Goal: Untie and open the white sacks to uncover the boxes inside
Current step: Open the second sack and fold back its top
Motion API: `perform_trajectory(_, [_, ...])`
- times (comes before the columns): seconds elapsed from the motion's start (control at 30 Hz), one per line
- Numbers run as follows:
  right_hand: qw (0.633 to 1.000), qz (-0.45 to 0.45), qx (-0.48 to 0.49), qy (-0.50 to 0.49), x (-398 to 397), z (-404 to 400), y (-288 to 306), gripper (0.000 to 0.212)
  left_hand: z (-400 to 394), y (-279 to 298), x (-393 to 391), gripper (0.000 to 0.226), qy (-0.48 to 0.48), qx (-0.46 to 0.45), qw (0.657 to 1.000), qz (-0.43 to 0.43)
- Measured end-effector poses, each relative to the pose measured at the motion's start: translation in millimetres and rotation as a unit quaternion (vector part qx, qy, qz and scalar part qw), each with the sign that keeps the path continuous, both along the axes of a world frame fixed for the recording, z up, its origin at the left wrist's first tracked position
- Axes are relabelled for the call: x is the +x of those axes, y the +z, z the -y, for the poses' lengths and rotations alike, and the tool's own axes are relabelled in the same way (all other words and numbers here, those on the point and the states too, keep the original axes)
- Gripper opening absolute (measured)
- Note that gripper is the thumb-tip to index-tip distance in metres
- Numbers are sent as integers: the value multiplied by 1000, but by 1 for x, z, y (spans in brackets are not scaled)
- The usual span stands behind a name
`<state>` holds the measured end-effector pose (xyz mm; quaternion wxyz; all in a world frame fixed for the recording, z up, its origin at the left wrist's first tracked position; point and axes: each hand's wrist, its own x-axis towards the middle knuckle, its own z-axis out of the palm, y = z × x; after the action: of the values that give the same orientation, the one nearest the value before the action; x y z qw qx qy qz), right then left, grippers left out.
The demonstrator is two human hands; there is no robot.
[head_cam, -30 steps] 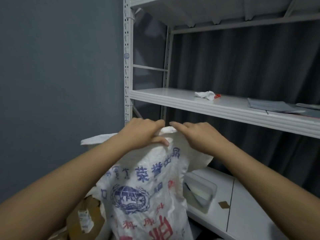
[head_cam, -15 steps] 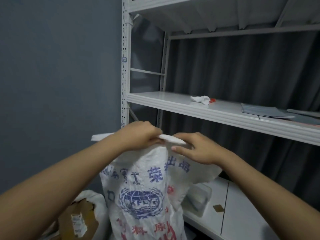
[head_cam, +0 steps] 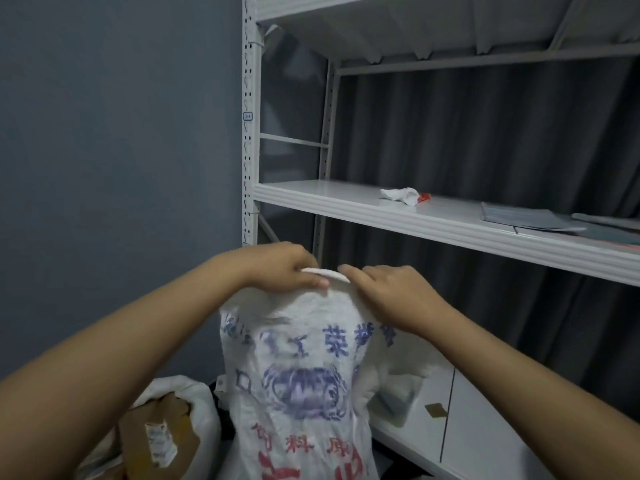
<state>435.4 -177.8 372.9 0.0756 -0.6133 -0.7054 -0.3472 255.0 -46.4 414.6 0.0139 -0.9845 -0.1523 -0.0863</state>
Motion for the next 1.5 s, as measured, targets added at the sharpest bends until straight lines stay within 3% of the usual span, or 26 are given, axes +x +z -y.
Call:
perform_trajectory(0.03, [998,-49,-16,25,-1,1,-1,43,1,0,-1,32,-9,55,998,5])
perform_trajectory(0.1, [956,-268,-105,60,-11,1,5,39,10,-5,4,22,-5,242,970,34])
perform_trajectory(0.13, [947,-288,-123,70,-13,-1,4,38,14,-7,7,21,0,272,961,52])
perform_trajectory(0.17, [968,-217,-118,51,-15,-1,5,43,15,-7,8,23,5,276,960,39])
perform_trajectory(0.2, [995,-74,-56,23,-12,-5,4,54,14,-3,6,34,16,214,977,16])
perform_trajectory(0.23, [1000,16,-26,-7,-9,-5,-1,66,13,1,2,48,30,89,995,-23])
perform_trajectory(0.3, [999,33,-6,-22,-10,-1,-4,66,7,3,-3,57,22,-104,993,-45])
perform_trajectory(0.33, [999,-22,-21,12,-11,2,-3,55,6,2,-4,53,8,-107,994,-35])
perform_trajectory(0.37, [981,-164,-98,39,-12,5,-1,44,8,0,-4,49,-2,-53,998,-22])
perform_trajectory(0.43, [868,-434,-218,101,-16,3,1,37,14,-5,-1,38,-23,131,991,4])
perform_trajectory(0.47, [828,-504,-206,132,-18,3,1,34,13,-7,0,39,-34,173,984,23])
perform_trajectory(0.53, [812,-545,-133,160,-20,1,-4,19,12,-6,-3,54,-49,188,980,35])
perform_trajectory(0.63, [873,-475,28,109,-22,3,-25,14,6,-20,-10,64,-2,116,980,164])
perform_trajectory(0.73, [948,-258,186,26,-33,7,-57,30,16,-57,-14,37,150,-36,895,418])
perform_trajectory(0.77, [959,-207,194,13,-38,7,-70,37,21,-70,-13,34,184,-134,865,447])
perform_trajectory(0.87, [972,-145,176,-48,-61,1,-110,61,32,-101,-3,42,201,-438,773,412])
perform_trajectory(0.97, [969,-218,62,-96,-90,-3,-140,93,32,-121,8,32,226,-515,698,442])
perform_trajectory(1.03, [946,-313,-86,-17,-109,5,-147,96,30,-134,7,25,249,-498,705,439])
perform_trajectory(1.1, [834,-476,-272,57,-108,16,-141,85,27,-148,-1,17,251,-485,738,397])
perform_trajectory(1.13, [832,-484,-263,70,-102,22,-133,71,26,-153,-7,13,245,-480,753,376])
perform_trajectory(1.2, [907,-406,-97,61,-83,22,-121,46,26,-159,-20,9,217,-476,784,335])
perform_trajectory(1.27, [970,-240,-2,30,-59,12,-109,59,28,-155,-31,14,177,-479,813,280])
perform_trajectory(1.33, [993,-102,-57,-28,-45,-3,-103,73,28,-150,-42,19,150,-474,845,196])
perform_trajectory(1.4, [994,-5,-105,-31,-42,-17,-103,50,26,-146,-51,18,146,-454,874,96])
perform_trajectory(1.43, [991,9,-130,-39,-45,-20,-100,28,26,-146,-55,19,149,-449,878,67])
perform_trajectory(1.5, [973,-97,-201,-52,-60,-21,-90,8,31,-145,-61,29,164,-449,876,66])
